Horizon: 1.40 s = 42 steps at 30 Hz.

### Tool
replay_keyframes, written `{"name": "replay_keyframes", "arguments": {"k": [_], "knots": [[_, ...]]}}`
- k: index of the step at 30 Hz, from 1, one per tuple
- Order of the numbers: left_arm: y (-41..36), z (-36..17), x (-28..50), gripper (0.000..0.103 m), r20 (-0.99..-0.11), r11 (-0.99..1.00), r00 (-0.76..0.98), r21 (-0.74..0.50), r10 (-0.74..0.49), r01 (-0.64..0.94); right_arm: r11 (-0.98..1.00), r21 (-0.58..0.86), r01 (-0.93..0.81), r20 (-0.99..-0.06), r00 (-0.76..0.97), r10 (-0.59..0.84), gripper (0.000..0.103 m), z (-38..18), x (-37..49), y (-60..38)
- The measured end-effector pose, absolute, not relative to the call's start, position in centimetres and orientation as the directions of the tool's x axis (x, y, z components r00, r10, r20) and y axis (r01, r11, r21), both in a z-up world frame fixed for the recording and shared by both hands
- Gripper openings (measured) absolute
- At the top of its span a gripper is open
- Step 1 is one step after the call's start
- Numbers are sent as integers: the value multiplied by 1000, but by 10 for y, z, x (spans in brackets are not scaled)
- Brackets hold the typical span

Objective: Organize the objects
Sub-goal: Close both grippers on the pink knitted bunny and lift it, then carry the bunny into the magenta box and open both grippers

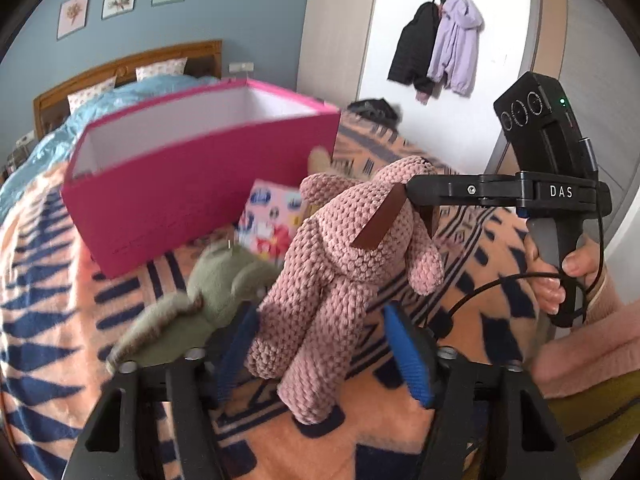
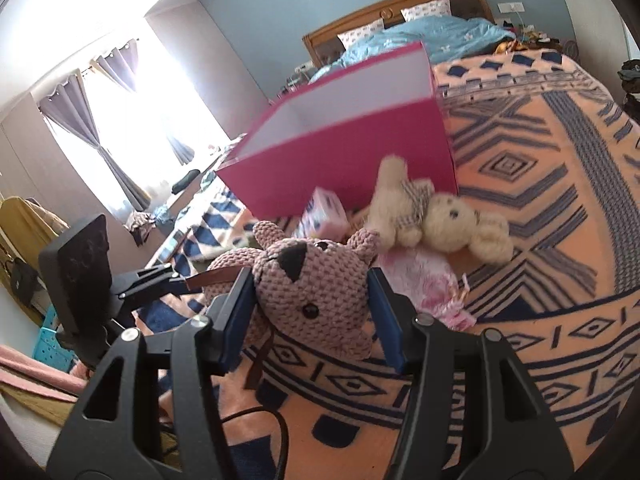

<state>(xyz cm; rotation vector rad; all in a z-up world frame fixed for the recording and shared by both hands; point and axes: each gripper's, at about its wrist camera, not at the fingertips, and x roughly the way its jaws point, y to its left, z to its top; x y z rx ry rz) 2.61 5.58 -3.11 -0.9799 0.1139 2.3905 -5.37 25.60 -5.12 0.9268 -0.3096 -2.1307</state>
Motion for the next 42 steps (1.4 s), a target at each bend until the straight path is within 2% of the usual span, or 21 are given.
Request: {"name": "replay_keyframes", "arguments": {"k": [2,8,24,34,42], "knots": [[56,-19,25,46,-648,-844,-604,-116,464,-523,-655,495,572,-494,-435,-753,58,-43,-56,256],[46,7,6,40,-602,-862,-659,-102,451,-497,-641,483,596,-444,-464,-766,58,-17,-70,246],[19,64,-68,40,-532,-926,-792,40,299,-377,-625,460,631,-355,-515,-780,58,43,-140,198],[2,61,-110,40,-560,-947,-798,69,224,-315,-632,485,605,-384,-502,-775,58,42,-183,169],[-12,43,-143,38,-605,-963,-774,43,186,-265,-652,498,572,-437,-484,-758,58,31,-212,148]]}}
